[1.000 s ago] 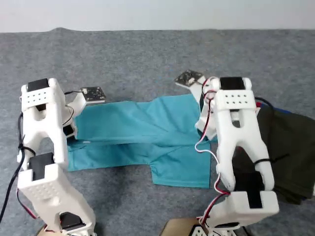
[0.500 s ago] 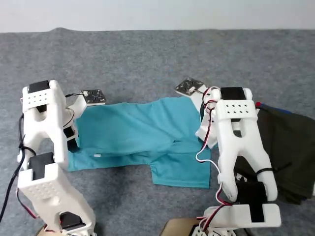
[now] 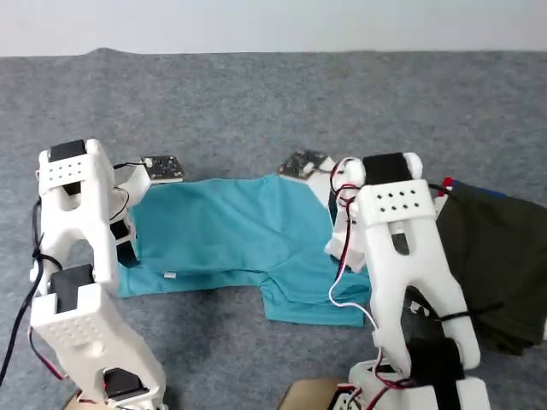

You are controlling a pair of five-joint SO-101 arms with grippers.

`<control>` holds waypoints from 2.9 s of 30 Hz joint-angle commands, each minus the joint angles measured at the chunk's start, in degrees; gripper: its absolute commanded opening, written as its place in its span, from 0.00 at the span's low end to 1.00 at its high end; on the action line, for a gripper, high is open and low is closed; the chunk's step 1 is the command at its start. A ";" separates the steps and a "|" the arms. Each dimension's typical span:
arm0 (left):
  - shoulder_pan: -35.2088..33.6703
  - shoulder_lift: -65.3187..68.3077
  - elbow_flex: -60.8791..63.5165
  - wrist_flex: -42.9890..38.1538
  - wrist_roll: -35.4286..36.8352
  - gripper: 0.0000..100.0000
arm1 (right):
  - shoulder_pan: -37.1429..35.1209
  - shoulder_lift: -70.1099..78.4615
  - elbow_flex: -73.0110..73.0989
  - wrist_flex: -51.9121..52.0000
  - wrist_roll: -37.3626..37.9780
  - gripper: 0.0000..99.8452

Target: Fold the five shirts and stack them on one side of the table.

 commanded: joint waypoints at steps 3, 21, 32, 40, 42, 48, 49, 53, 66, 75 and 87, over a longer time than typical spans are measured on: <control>0.18 -0.70 -6.11 1.49 5.36 0.03 | -0.22 -2.59 -1.67 -16.40 -0.62 0.14; 1.32 -0.18 -2.95 1.49 12.04 0.01 | -0.22 8.13 -1.85 -31.25 -6.68 0.14; 2.46 -0.18 9.19 -9.41 18.99 0.01 | 1.98 31.69 -12.31 -49.19 -7.03 0.14; -5.10 -0.18 10.86 -10.29 14.77 0.01 | 8.92 48.22 -33.05 -34.15 -8.18 0.14; -5.71 -0.79 10.86 -10.02 14.51 0.01 | 8.92 49.45 -37.27 -30.20 -8.18 0.14; -2.73 -0.79 4.70 -1.67 14.42 0.01 | 5.49 49.54 -45.01 -24.84 -8.18 0.14; -2.20 -0.79 3.12 -0.44 14.42 0.01 | 4.70 49.54 -46.68 -23.52 -8.18 0.14; -1.32 -1.58 -1.98 1.67 14.86 0.01 | 1.10 49.54 -55.12 -16.13 -8.26 0.14; 8.09 -19.87 14.81 0.88 15.47 0.01 | -0.75 47.52 -71.38 4.00 -12.04 0.14; 8.09 -20.48 25.71 -5.63 15.21 0.08 | 1.36 34.86 -60.31 4.00 -13.80 0.14; 7.91 -20.48 27.21 -6.95 5.71 0.11 | 14.37 20.35 -40.18 3.91 -13.80 0.14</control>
